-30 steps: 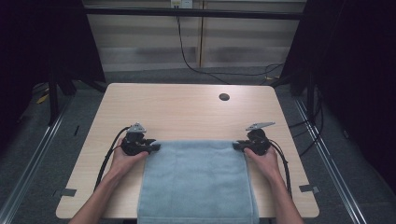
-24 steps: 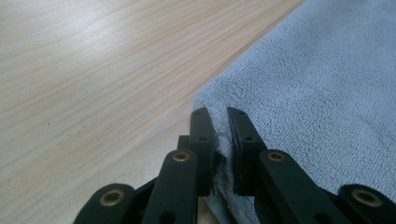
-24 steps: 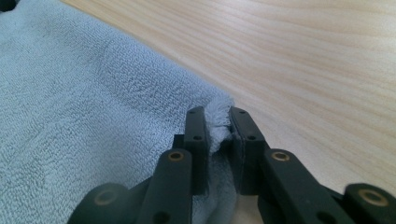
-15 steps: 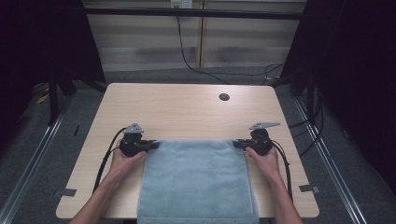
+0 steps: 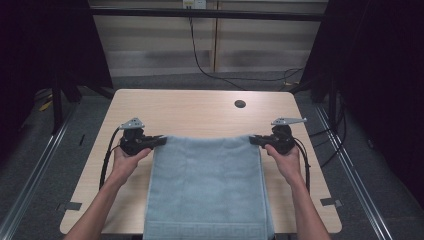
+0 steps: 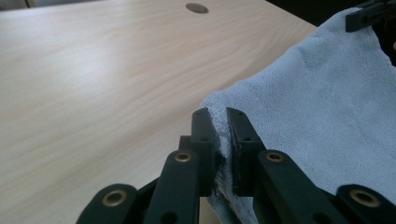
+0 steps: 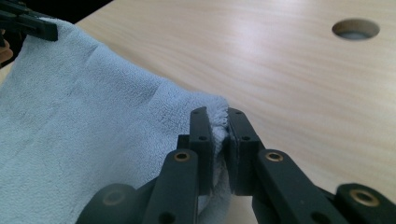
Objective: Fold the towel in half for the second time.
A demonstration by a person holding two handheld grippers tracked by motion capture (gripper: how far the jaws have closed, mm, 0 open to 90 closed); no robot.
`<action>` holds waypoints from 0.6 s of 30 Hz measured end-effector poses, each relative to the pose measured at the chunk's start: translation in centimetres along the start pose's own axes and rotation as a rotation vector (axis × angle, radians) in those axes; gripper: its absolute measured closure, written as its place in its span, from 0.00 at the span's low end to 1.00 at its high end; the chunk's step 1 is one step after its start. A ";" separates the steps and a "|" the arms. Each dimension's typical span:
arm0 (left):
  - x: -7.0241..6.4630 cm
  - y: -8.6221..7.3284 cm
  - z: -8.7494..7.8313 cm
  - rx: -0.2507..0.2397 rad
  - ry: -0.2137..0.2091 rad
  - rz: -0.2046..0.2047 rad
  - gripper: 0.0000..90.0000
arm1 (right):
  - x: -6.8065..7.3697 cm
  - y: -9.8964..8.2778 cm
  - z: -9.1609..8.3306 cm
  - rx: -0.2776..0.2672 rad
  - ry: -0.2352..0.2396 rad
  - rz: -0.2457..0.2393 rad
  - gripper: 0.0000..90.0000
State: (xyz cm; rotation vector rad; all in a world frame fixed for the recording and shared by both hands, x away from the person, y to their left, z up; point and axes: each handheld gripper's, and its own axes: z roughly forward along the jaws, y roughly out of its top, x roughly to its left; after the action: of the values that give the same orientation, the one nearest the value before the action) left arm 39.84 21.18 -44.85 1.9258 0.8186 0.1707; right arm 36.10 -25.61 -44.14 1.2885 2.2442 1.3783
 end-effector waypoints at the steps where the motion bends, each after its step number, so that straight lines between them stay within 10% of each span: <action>1: 0.0 0.3 -0.1 -0.013 0.000 -0.006 0.92 | 0.0 0.4 0.0 -0.005 0.000 0.000 0.92; 18: 1.8 6.5 -1.4 -0.130 0.055 -0.031 0.92 | -0.3 7.2 -0.8 -0.081 -0.043 -0.042 0.92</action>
State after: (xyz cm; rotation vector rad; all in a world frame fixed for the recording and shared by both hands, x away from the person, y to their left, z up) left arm 43.61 21.54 -39.09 1.7921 0.8530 0.2529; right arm 39.95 -25.03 -38.04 1.2257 2.1512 1.3980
